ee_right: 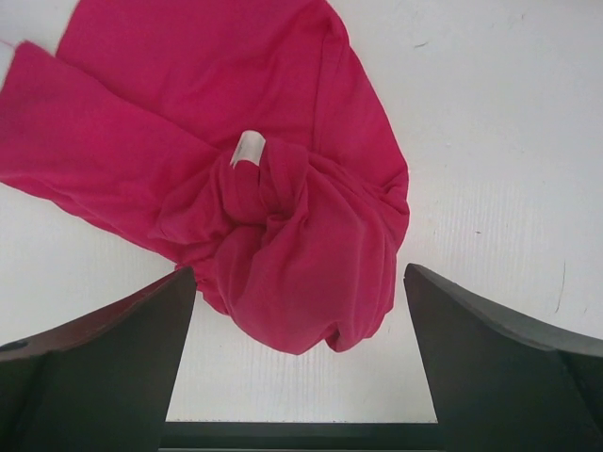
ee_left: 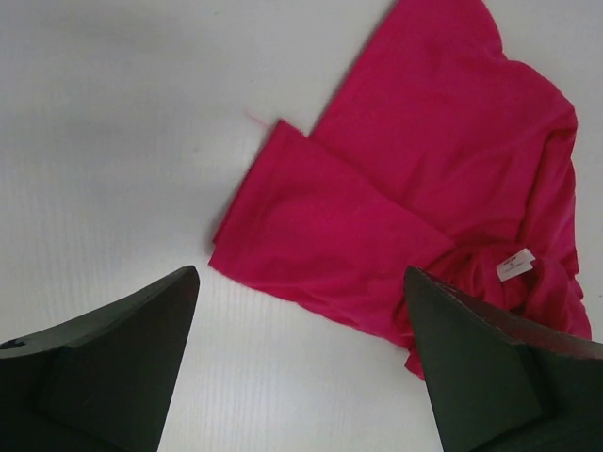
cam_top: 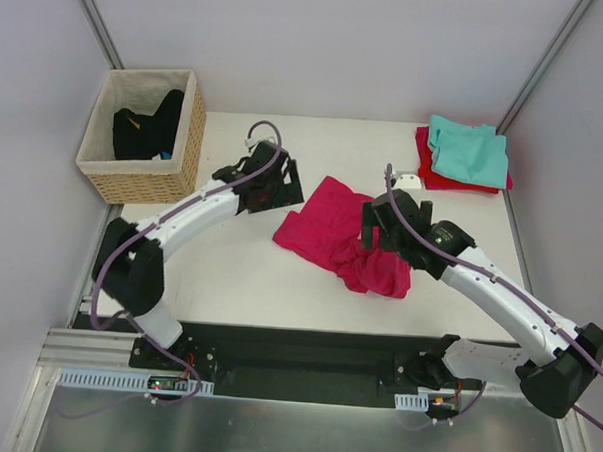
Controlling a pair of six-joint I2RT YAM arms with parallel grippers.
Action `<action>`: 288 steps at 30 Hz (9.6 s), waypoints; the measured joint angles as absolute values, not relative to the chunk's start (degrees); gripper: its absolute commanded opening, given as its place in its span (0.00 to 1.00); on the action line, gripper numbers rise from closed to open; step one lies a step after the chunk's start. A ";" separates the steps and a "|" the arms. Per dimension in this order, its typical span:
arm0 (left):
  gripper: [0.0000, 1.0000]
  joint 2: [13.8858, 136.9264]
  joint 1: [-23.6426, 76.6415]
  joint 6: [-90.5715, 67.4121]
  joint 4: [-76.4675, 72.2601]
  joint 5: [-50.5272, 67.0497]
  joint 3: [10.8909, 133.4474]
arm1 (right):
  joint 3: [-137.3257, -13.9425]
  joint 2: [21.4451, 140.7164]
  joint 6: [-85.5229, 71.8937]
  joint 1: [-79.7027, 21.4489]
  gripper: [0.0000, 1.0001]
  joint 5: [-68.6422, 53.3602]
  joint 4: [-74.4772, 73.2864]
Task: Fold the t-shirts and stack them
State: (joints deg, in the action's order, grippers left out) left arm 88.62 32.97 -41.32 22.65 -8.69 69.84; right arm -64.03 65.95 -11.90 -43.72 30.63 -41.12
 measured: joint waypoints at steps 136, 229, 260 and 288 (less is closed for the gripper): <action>0.00 43.24 30.83 -28.05 53.71 -10.17 108.18 | -77.01 100.20 -9.76 -56.16 0.98 10.48 -25.02; 0.00 43.35 33.21 -26.98 27.90 -7.25 69.01 | -52.47 64.03 -26.94 -64.75 0.97 44.84 -37.17; 0.00 40.53 32.91 -26.65 37.69 -24.03 73.65 | -57.21 87.29 -25.23 -64.75 0.97 29.32 -27.57; 0.00 39.97 32.91 -26.63 37.78 -24.05 73.12 | -59.11 93.32 -23.70 -64.29 0.45 27.49 -23.77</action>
